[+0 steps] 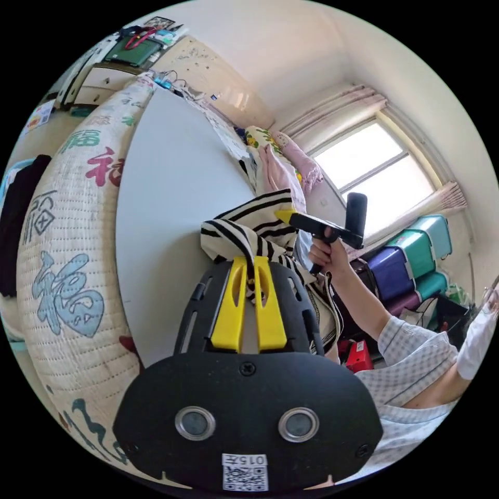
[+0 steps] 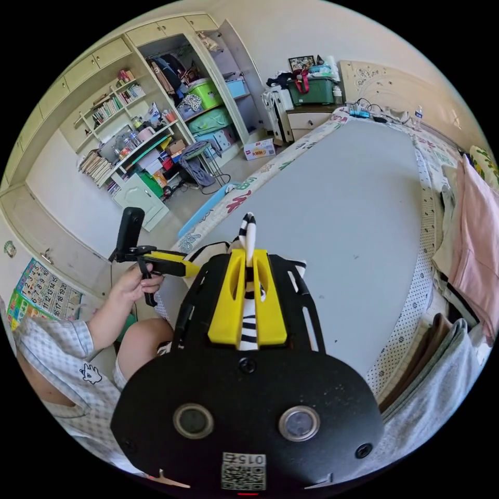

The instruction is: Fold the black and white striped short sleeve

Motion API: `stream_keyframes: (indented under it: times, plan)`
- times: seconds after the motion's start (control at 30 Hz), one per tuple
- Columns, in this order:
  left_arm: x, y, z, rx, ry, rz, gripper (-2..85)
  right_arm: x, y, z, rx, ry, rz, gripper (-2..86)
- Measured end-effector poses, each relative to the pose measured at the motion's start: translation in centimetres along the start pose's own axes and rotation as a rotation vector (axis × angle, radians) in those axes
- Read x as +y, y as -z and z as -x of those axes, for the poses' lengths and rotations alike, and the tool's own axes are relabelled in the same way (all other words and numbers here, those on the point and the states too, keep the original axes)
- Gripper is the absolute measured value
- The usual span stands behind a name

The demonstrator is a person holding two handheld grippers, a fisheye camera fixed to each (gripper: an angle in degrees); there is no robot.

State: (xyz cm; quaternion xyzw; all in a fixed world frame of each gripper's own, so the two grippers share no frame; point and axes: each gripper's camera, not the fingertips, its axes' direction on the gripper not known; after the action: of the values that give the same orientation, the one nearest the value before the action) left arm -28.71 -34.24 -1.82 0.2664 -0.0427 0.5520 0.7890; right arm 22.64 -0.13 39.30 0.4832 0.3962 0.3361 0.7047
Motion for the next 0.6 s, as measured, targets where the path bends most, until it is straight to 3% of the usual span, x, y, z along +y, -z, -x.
stream_keyframes:
  times: [0.13,0.4,0.6]
  plan:
    - [0.2,3.5,-6.4,-0.145,-0.132,-0.084,0.3,2.3,10.2,0.6,0.1,0.01,-0.123,0.4]
    - [2.6,17.8,-21.8,-0.409,-0.311,-0.394,-0.4,12.4,38.8,4.8,0.267,0.004,-0.536,-0.1]
    - [6.4,24.1,-30.8,-0.567,-0.419,-0.578,-0.4,19.4,50.8,6.8,0.244,-0.018,-0.77,-0.3]
